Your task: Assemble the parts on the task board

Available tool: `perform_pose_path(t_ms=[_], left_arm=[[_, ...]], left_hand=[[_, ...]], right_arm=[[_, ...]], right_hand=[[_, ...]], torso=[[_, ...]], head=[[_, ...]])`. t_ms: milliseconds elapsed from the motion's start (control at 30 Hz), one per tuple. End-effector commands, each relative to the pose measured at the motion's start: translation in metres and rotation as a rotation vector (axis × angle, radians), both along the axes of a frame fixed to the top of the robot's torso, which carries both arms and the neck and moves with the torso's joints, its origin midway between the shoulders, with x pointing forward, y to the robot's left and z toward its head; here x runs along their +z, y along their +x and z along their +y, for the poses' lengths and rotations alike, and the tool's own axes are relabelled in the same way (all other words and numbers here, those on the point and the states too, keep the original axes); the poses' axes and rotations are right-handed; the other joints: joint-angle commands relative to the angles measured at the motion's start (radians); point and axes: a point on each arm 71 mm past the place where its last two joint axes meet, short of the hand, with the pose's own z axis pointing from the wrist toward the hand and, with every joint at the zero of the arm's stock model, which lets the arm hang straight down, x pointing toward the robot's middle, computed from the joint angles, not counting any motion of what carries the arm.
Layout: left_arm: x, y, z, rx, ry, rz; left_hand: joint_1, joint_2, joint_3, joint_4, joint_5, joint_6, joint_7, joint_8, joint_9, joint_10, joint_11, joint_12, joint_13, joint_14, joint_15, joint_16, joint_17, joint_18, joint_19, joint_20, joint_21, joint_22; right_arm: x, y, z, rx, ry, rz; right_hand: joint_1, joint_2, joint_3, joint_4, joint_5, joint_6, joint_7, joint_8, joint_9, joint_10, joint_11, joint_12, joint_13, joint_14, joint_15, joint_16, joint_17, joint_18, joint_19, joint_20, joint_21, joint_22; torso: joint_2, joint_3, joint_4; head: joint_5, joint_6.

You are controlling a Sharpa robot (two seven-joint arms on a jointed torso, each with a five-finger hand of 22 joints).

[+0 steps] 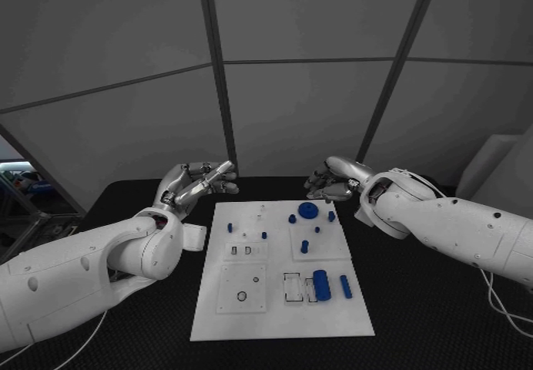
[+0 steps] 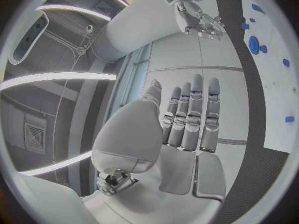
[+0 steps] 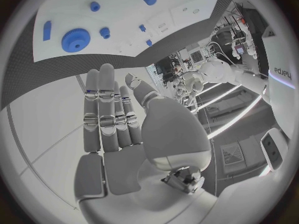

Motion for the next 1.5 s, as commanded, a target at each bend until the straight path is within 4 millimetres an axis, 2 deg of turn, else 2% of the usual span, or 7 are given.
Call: perform_pose_path(t_ms=[33,67,200,233,467,833,1500], left_arm=[[0.003,-0.005,-0.005,-0.046,-0.003,0.002],[0.004,-0.006,-0.005,-0.047,-0.004,0.003],[0.004,-0.006,-0.005,-0.047,-0.004,0.003],[0.006,-0.01,-0.006,-0.054,-0.009,0.003],[0.009,-0.014,-0.008,-0.059,-0.013,-0.002],[0.01,-0.015,-0.01,-0.064,-0.016,-0.004],[0.01,-0.015,-0.011,-0.063,-0.016,-0.003]], left_hand=[[-0.004,-0.007,-0.01,0.0,-0.001,0.003,0.003,-0.008,-0.002,0.002,0.006,-0.009,-0.001,0.001,0.005,-0.006,0.002,0.051,0.006,0.0,0.004,-0.001],[-0.005,-0.007,-0.011,-0.001,-0.001,0.003,0.003,-0.01,-0.002,0.002,0.006,-0.011,-0.002,0.0,0.006,-0.008,0.002,0.051,0.006,0.0,0.004,-0.001],[-0.005,-0.007,-0.011,-0.001,-0.001,0.003,0.003,-0.01,-0.002,0.002,0.006,-0.011,-0.002,0.0,0.006,-0.008,0.002,0.051,0.006,0.0,0.004,-0.001],[-0.008,-0.008,-0.016,-0.003,-0.001,0.0,0.005,-0.019,-0.002,-0.004,0.009,-0.024,-0.002,-0.005,0.009,-0.018,0.005,0.051,0.008,0.001,0.005,-0.002],[-0.013,-0.008,-0.022,-0.006,-0.001,-0.002,0.008,-0.029,-0.002,-0.011,0.013,-0.037,-0.002,-0.012,0.012,-0.031,0.007,0.051,0.009,0.003,0.006,-0.002],[-0.019,-0.006,-0.028,-0.008,-0.001,-0.005,0.013,-0.039,-0.002,-0.017,0.018,-0.05,-0.001,-0.021,0.017,-0.047,0.009,0.05,0.008,0.006,0.008,-0.002],[-0.021,-0.005,-0.033,-0.013,-0.001,-0.008,0.017,-0.048,-0.002,-0.022,0.022,-0.061,-0.001,-0.03,0.021,-0.061,0.01,0.05,0.004,0.009,0.008,-0.003]], right_arm=[[-0.002,0.001,0.004,-0.027,-0.228,-0.043],[-0.002,0.001,0.005,-0.028,-0.243,-0.049],[-0.002,0.001,0.005,-0.028,-0.243,-0.049],[0.0,0.0,0.013,-0.029,-0.298,-0.069],[0.0,-0.002,0.022,-0.012,-0.329,-0.06],[0.001,-0.007,0.037,0.025,-0.329,-0.06],[-0.004,0.001,0.05,0.032,-0.346,-0.048]], right_hand=[[-0.008,-0.015,0.006,0.013,0.005,0.008,-0.004,-0.013,-0.001,-0.001,-0.004,-0.005,0.002,0.046,-0.005,0.106,0.075,0.01,0.02,-0.006,0.048,0.028],[-0.011,-0.024,0.008,0.016,0.004,0.009,-0.003,-0.018,-0.001,-0.004,-0.006,-0.005,0.002,0.042,-0.007,0.17,0.122,0.009,0.025,-0.007,0.067,0.039],[-0.011,-0.024,0.008,0.016,0.004,0.009,-0.003,-0.018,-0.001,-0.004,-0.006,-0.005,0.002,0.042,-0.007,0.17,0.122,0.009,0.025,-0.007,0.067,0.039],[-0.022,-0.042,0.034,0.043,0.006,0.005,-0.005,-0.036,0.0,-0.038,0.0,-0.003,0.004,0.05,-0.002,0.579,0.539,0.01,0.039,-0.006,0.158,0.096],[-0.013,-0.062,0.048,0.074,0.009,-0.016,-0.003,-0.037,-0.001,-0.089,0.011,-0.004,0.006,0.045,0.003,0.805,0.787,0.011,0.024,0.004,0.244,0.155],[-0.001,-0.069,0.052,0.092,0.011,-0.037,-0.003,-0.039,-0.002,-0.106,0.014,-0.004,0.009,0.048,0.007,0.887,0.879,0.003,0.034,0.01,0.322,0.24],[0.007,-0.065,0.057,0.103,0.008,-0.055,-0.004,-0.04,-0.002,-0.113,0.016,-0.003,0.01,0.049,0.009,0.918,0.913,-0.002,0.04,0.013,0.362,0.285]], torso=[[0.03,-0.0042,0.0045],[0.034,-0.0047,0.0047],[0.034,-0.0047,0.0047],[0.056,-0.0065,0.0034],[0.078,-0.0098,0.0023],[0.089,-0.0098,0.0017],[0.097,-0.01,0.0019]], head=[[-0.001,0.002],[0.0,0.004],[0.0,0.004],[-0.003,0.006],[-0.004,0.007],[-0.003,0.008],[0.0,0.006]])
